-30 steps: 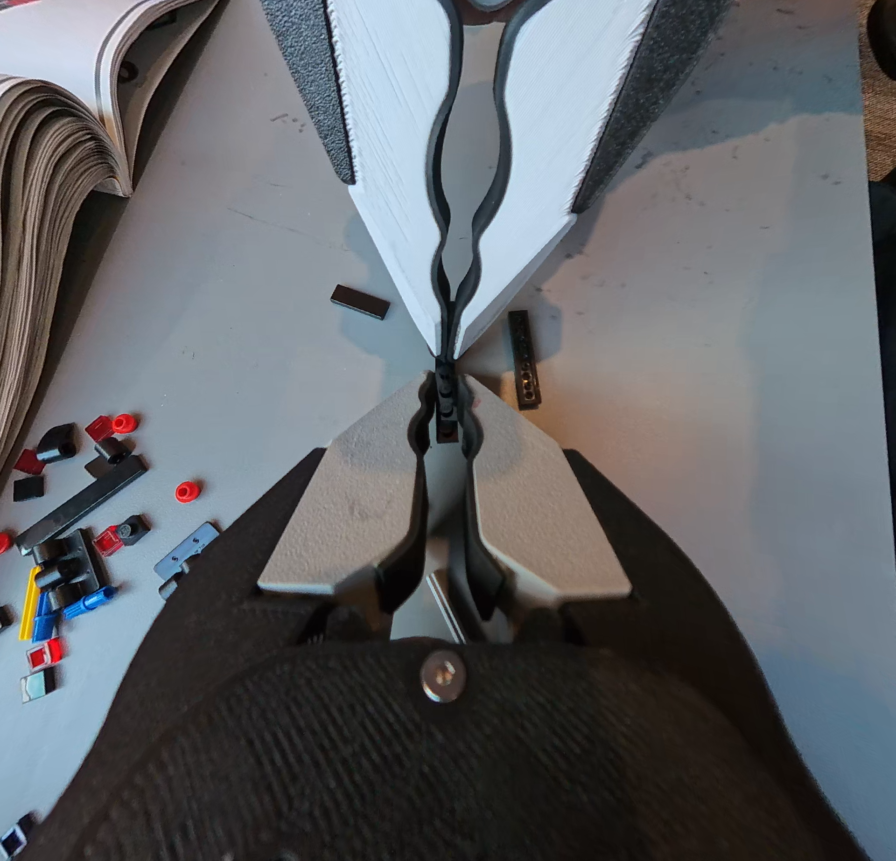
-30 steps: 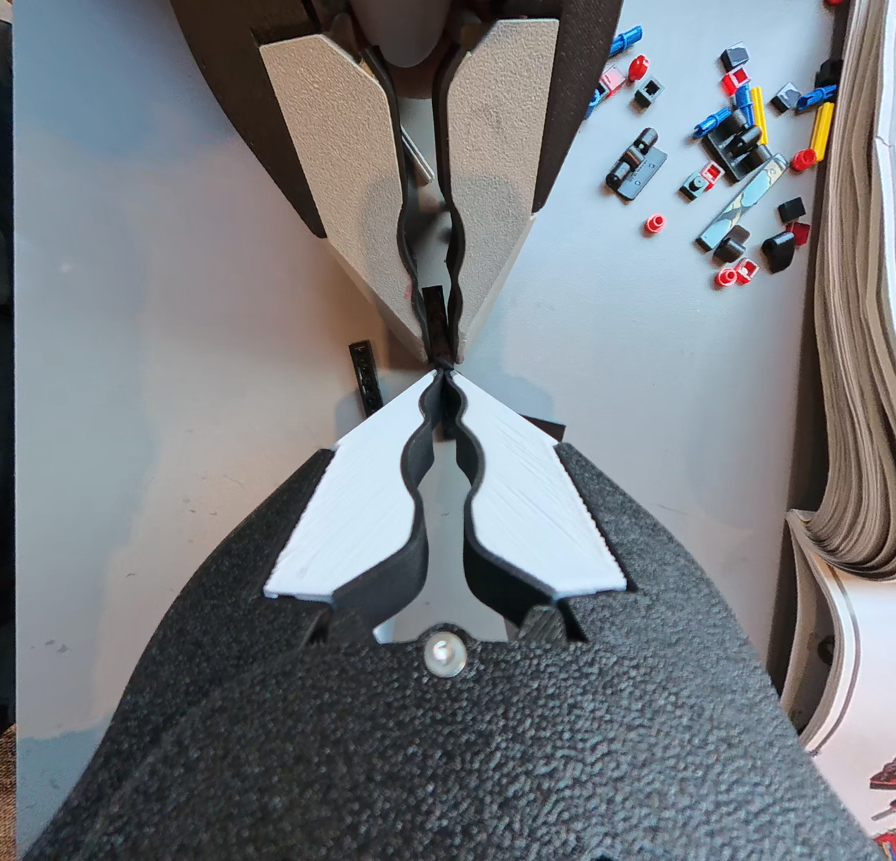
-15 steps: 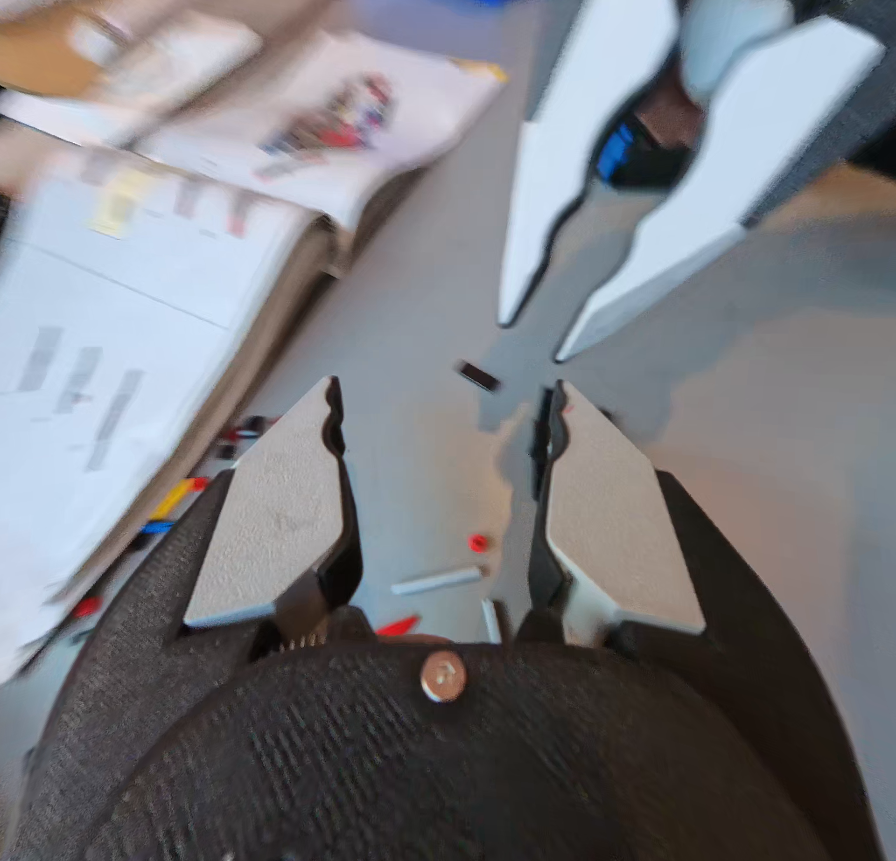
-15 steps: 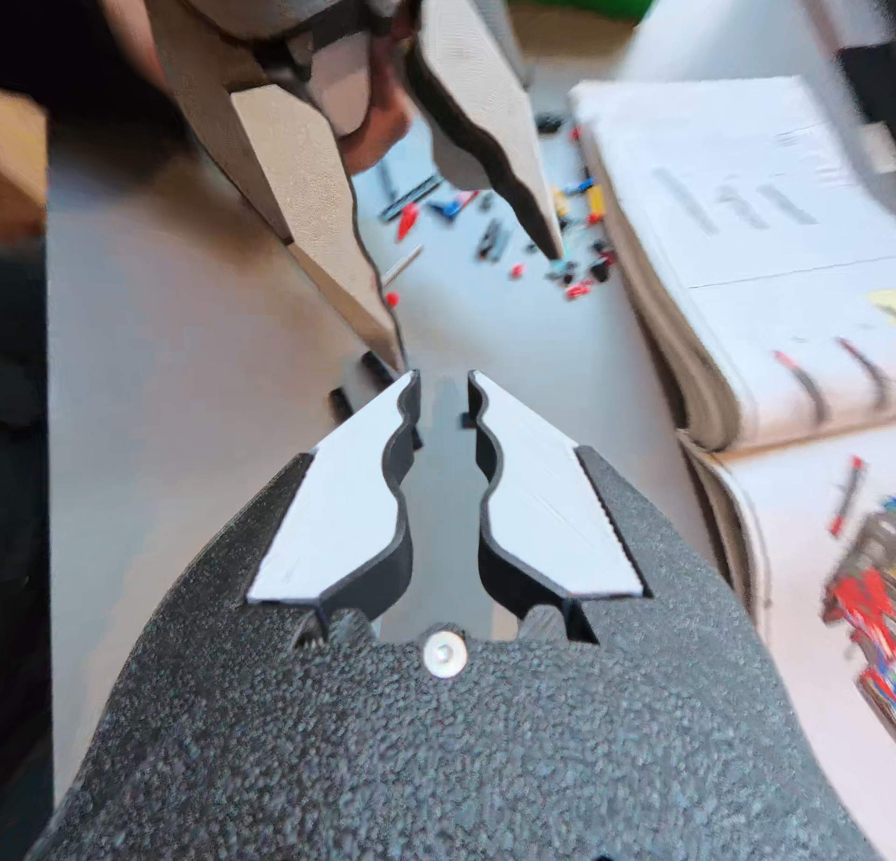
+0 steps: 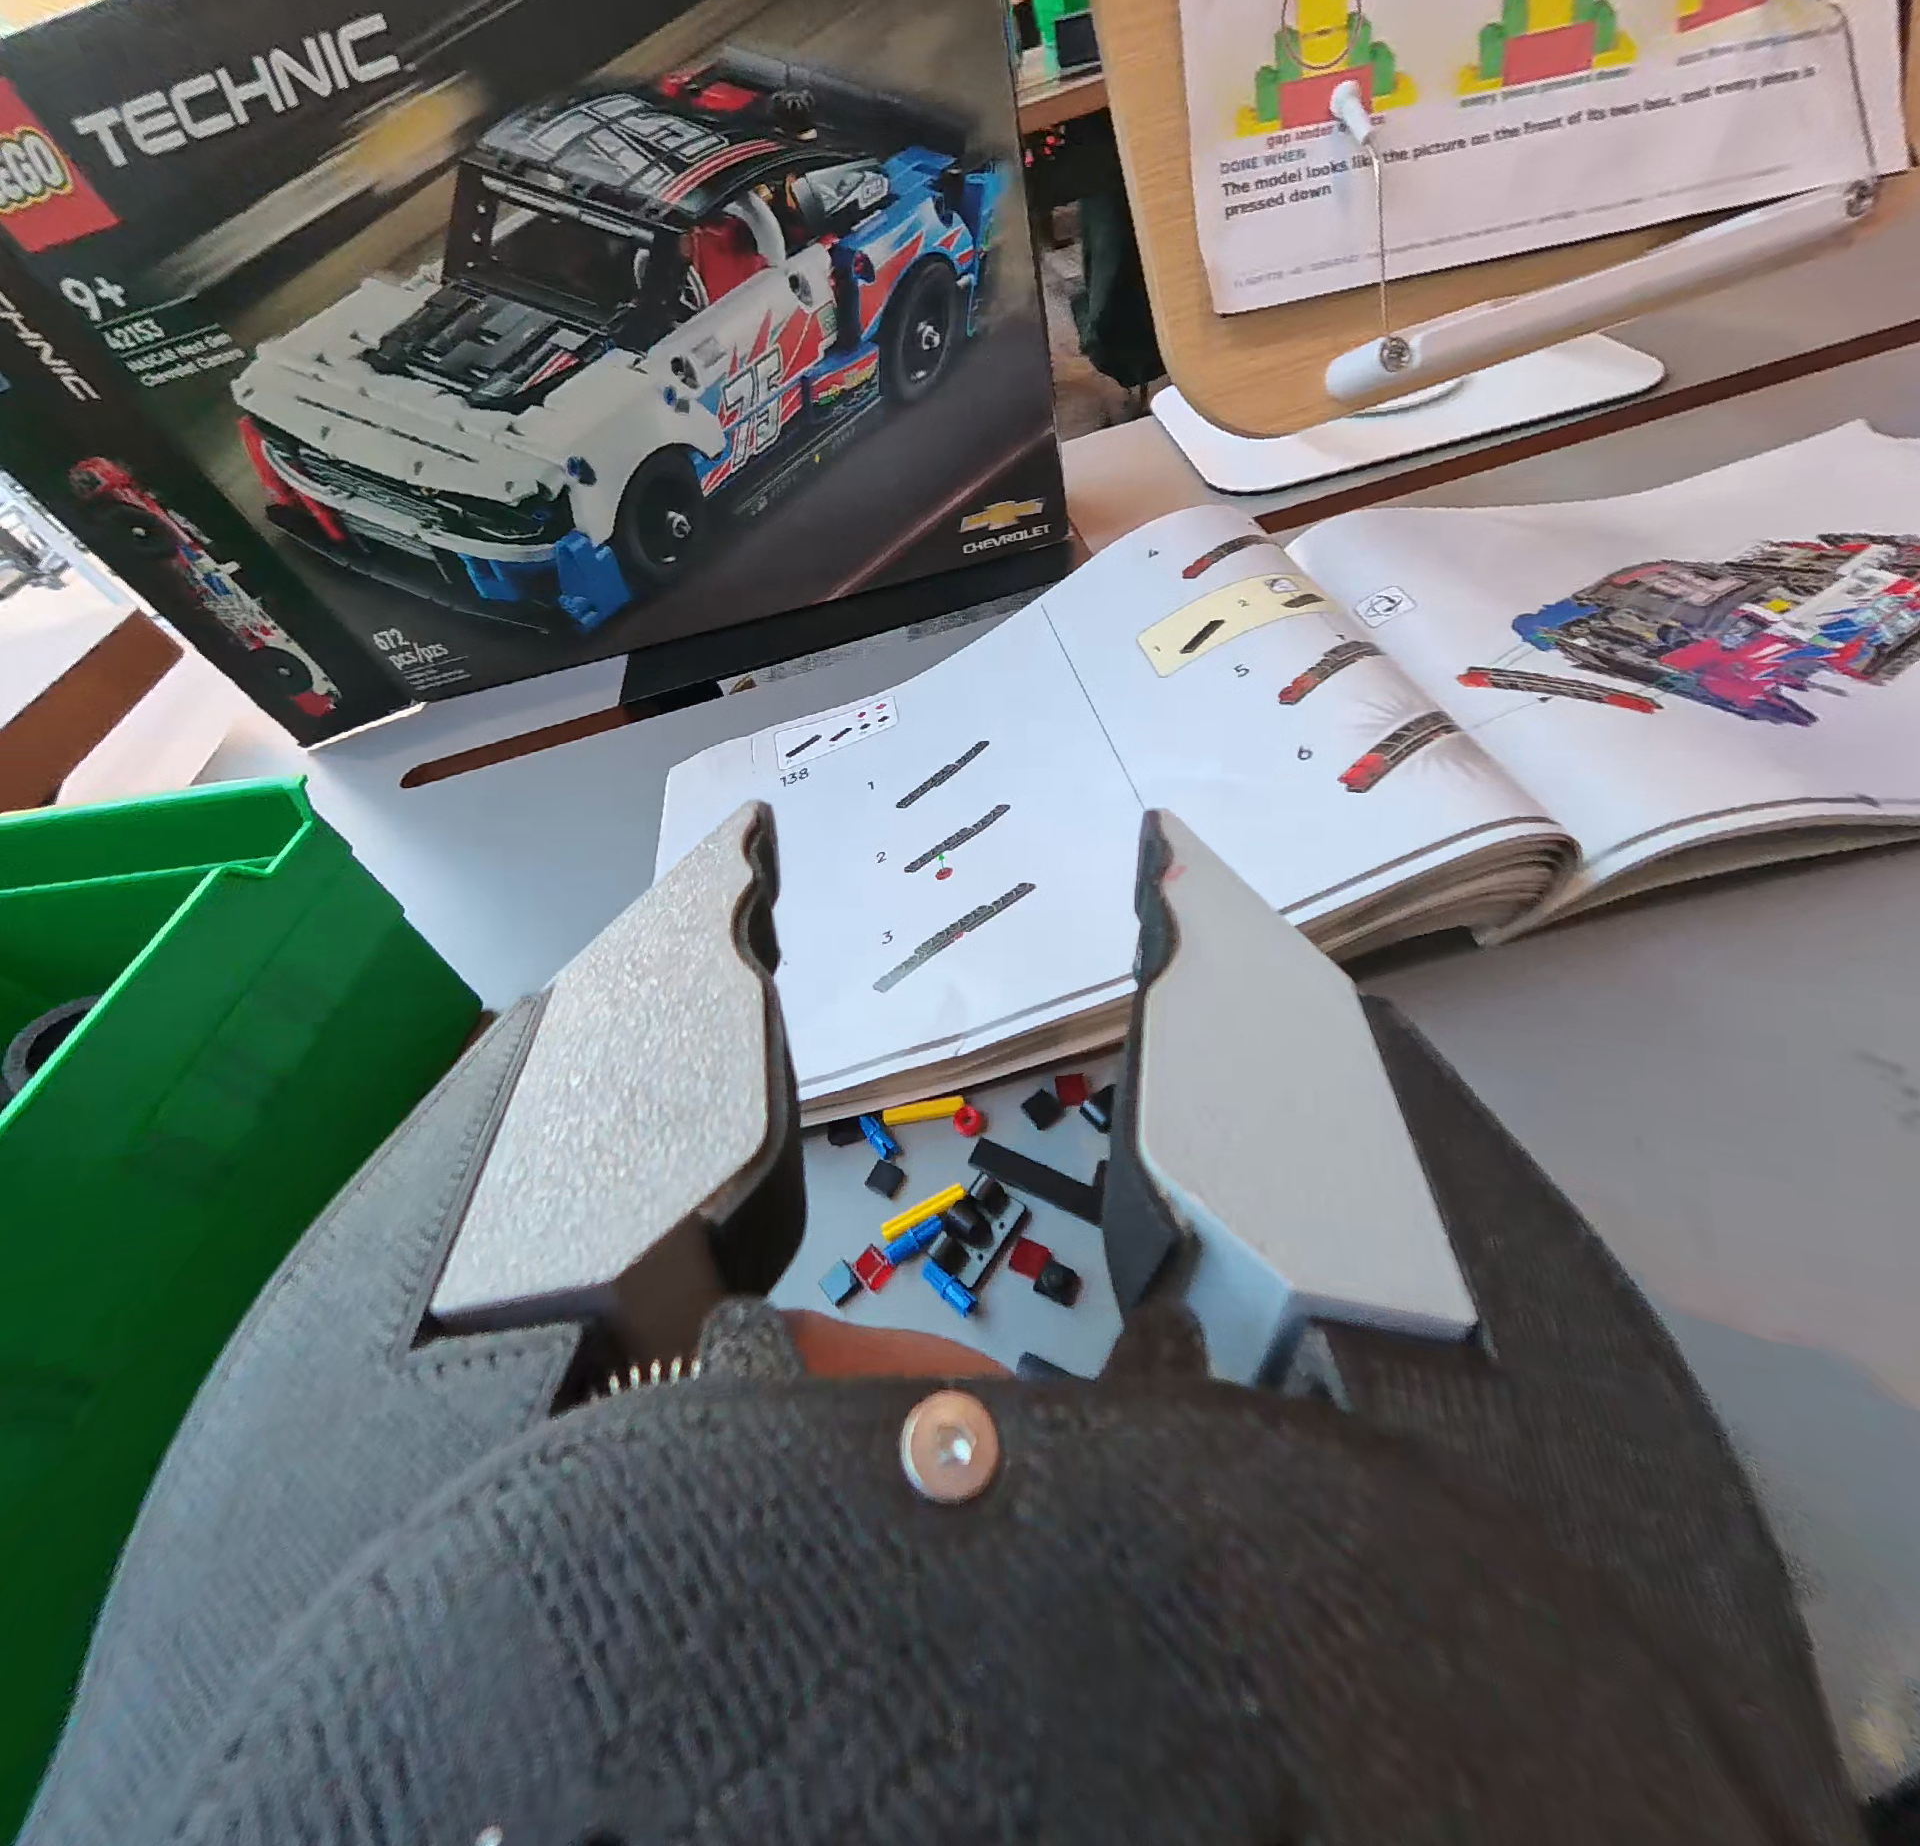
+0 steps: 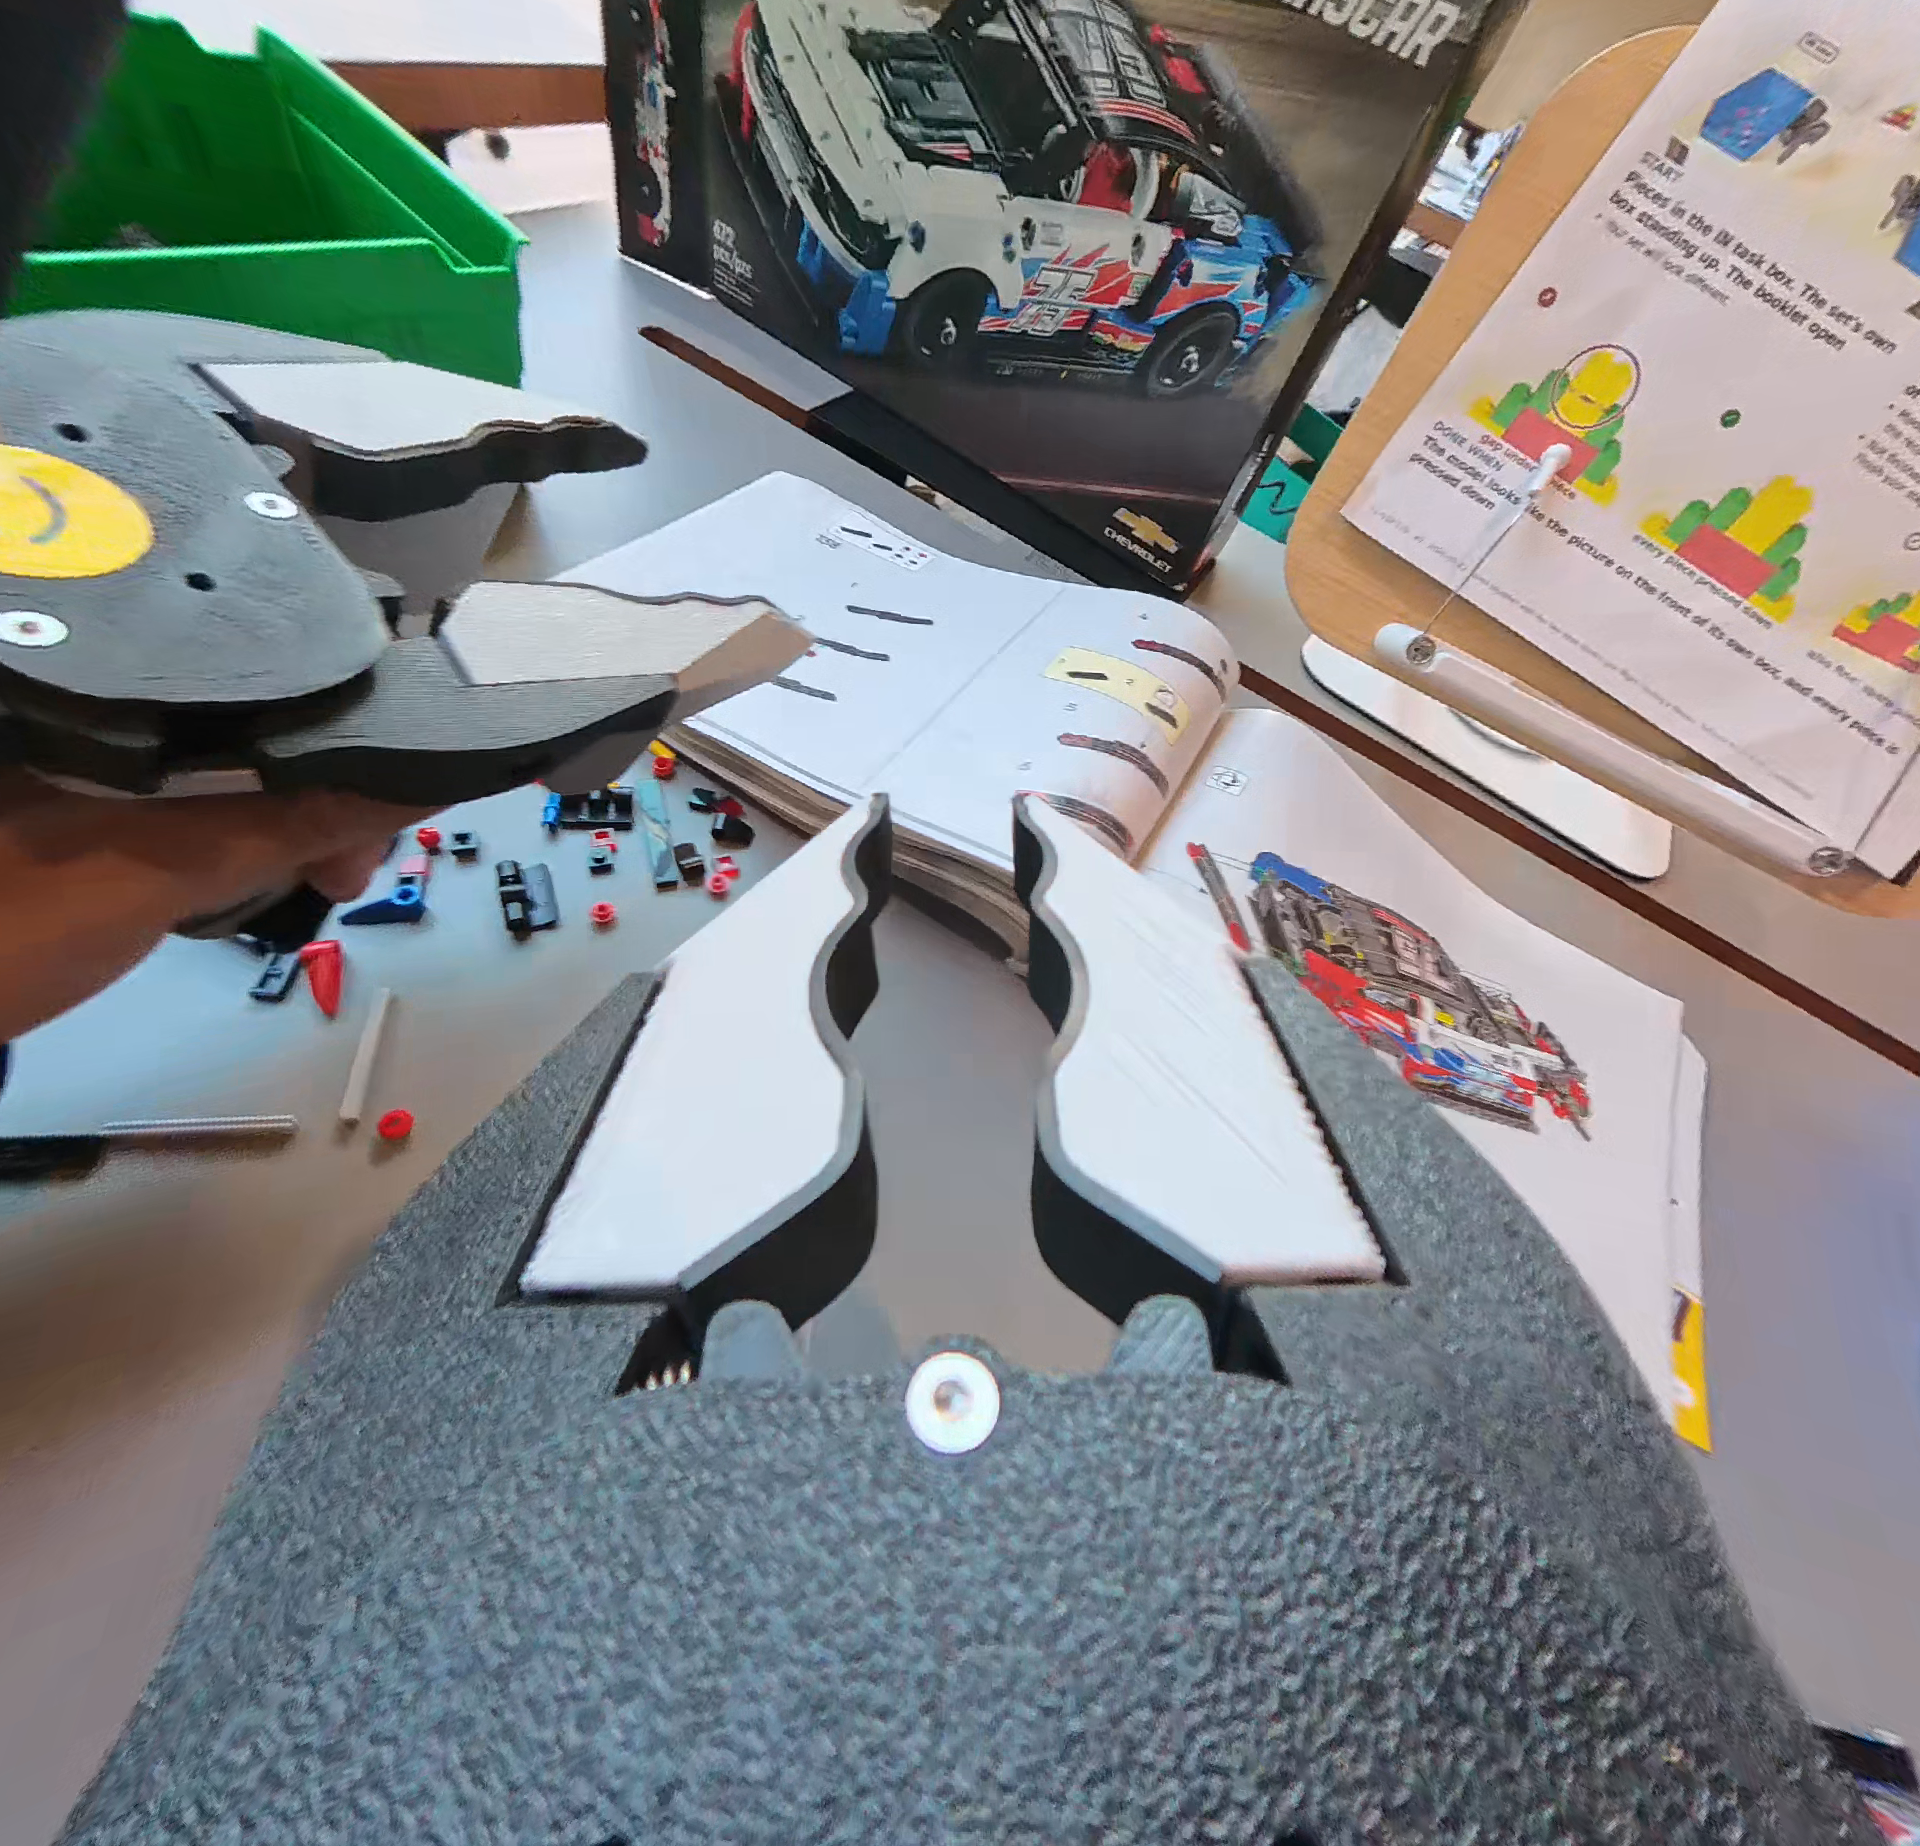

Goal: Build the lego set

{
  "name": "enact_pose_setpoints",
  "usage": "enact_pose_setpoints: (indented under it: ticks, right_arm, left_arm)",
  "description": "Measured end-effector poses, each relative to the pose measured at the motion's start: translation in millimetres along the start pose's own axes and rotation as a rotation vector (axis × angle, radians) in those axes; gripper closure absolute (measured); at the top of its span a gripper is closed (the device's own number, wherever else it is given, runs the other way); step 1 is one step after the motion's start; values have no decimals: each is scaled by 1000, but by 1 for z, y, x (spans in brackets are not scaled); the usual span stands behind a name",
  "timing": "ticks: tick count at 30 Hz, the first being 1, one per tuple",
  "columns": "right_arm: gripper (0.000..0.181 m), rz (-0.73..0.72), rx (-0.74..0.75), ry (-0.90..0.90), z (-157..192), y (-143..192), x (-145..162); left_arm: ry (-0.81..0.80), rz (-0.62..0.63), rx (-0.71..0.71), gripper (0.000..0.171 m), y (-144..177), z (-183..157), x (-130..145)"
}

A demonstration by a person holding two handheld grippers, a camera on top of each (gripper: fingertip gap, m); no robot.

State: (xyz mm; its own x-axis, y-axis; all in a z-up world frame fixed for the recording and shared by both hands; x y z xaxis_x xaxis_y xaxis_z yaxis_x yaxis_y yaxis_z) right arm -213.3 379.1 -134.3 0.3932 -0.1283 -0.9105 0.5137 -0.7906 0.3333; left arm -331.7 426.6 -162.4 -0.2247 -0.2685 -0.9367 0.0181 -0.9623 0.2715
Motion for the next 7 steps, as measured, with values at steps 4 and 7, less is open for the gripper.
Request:
enact_pose_setpoints:
  ticks: [4, 7]
  right_arm:
    - [154, 0, -11, -41, 8, 2, 8]
    - [151, 18, -10, -77, 7, -2, 18]
  left_arm:
    - [5, -7, -43, 101, 5, 0, -6]
    - [4, -4, -64, 99, 6, -4, -9]
Point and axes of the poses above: each gripper's, where its closed fingertips meet, y back along the fingers, x out of its underside, z = x × y across the jaws, the point moved 1 cm from there along y, back along the fingers, and after that the axes turned 2 degrees about x, right-handed, at the moved point
